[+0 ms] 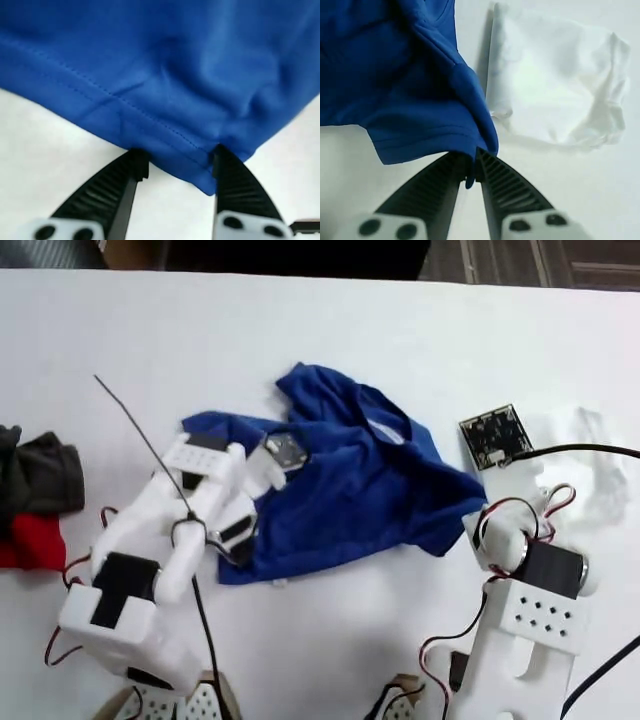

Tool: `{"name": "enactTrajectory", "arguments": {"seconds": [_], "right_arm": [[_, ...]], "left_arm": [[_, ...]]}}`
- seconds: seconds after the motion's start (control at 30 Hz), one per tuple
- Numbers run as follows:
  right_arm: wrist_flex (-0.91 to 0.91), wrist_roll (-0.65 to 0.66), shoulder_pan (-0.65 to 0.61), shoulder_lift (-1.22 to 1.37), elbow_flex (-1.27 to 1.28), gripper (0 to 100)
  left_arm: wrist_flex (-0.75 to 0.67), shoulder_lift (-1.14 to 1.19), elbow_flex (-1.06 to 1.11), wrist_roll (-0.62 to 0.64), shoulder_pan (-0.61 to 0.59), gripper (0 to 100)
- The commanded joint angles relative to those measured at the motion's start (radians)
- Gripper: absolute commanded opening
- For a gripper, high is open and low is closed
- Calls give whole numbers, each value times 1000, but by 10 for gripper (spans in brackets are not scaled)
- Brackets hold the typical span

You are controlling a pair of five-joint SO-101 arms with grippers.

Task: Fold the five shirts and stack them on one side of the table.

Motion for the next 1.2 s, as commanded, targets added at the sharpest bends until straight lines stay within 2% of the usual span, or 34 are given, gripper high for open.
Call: {"name": "enactTrajectory", "arguments": {"seconds": [0.0, 0.13, 0.17, 0.3, 0.47, 0.67, 0.8, 0.97, 1.17], "right_arm": [[2, 2, 4, -33, -5, 21], [2, 5, 4, -33, -5, 21], [2, 6, 4, -33, -5, 21], [2, 8, 4, -33, -5, 21], [1, 8, 2, -33, -5, 21], [1, 8, 4, -33, -5, 21], [-1, 8, 4, -33, -5, 21], [-2, 8, 4, -33, -5, 21], [-2, 8, 4, -33, -5, 21]], "left_arm": [[5, -23, 5, -17, 5, 210], [5, 12, 2, -51, -2, 21], [5, 15, 2, -54, -3, 24], [51, 15, -12, -57, 5, 141], [178, 14, -117, -58, -11, 273], [296, 14, -286, -60, -40, 274], [350, 20, -272, -61, 12, 274], [299, 20, -162, -150, 41, 262], [219, 21, -102, -173, 43, 229]]}}
